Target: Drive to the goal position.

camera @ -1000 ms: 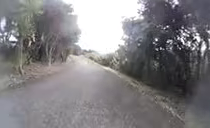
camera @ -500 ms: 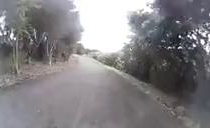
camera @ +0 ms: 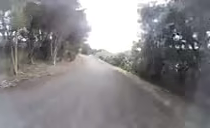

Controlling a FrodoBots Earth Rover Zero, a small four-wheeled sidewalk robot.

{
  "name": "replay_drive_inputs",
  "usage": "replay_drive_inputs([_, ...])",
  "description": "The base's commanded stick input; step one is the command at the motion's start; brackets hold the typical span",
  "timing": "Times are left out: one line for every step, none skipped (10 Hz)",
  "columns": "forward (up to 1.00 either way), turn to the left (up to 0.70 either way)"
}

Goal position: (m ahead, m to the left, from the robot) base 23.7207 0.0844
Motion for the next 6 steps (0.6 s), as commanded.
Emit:
replay_drive_inputs([1.0,0.07])
replay_drive_inputs([1.0,0.08])
replay_drive_inputs([1.0,0.03])
replay_drive_inputs([1.0,0.0])
replay_drive_inputs([1.0,0.0])
replay_drive_inputs([1.0,0.0])
